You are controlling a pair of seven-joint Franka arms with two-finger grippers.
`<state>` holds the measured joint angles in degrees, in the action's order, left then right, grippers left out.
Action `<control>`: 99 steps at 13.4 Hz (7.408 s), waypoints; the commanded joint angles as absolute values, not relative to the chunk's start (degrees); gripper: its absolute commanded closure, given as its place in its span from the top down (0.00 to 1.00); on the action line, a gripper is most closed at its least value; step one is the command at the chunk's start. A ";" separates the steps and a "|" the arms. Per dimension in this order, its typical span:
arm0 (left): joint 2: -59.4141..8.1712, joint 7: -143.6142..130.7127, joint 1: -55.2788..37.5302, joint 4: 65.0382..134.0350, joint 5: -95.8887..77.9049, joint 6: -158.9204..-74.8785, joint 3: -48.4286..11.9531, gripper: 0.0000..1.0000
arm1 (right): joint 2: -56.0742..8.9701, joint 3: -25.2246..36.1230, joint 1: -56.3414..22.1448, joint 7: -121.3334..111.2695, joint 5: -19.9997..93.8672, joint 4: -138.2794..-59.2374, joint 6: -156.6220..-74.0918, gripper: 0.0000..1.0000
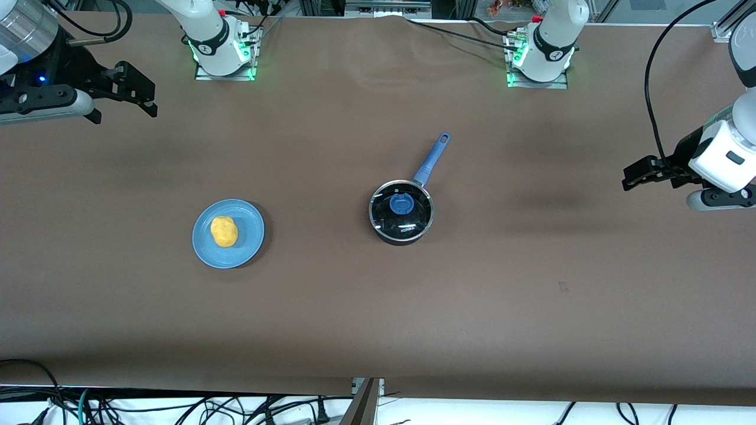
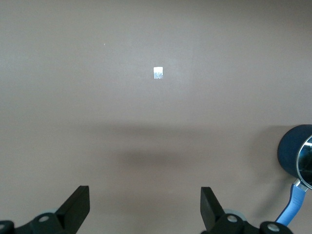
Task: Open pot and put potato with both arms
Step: 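Move the left gripper over the pot and lower onto the lid knob, then grasp the blue lid knob with the left gripper, then lift the lid with the left gripper while the right gripper reaches the potato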
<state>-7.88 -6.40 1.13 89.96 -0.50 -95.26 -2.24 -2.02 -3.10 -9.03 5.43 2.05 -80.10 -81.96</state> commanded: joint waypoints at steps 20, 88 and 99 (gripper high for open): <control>-32.77 -44.30 -25.65 89.47 0.95 -127.44 -13.89 1.00 | -1.93 -2.90 -8.61 4.92 1.49 -79.89 -82.09 1.00; -26.01 18.63 13.80 115.23 -4.13 -141.50 -3.34 0.43 | -32.52 -2.72 -7.38 -16.52 -4.13 -105.56 -132.01 0.98; -23.74 17.67 14.06 111.02 -4.22 -135.98 -3.43 1.00 | -32.61 -3.08 -9.22 -14.60 -2.99 -95.05 -118.61 0.28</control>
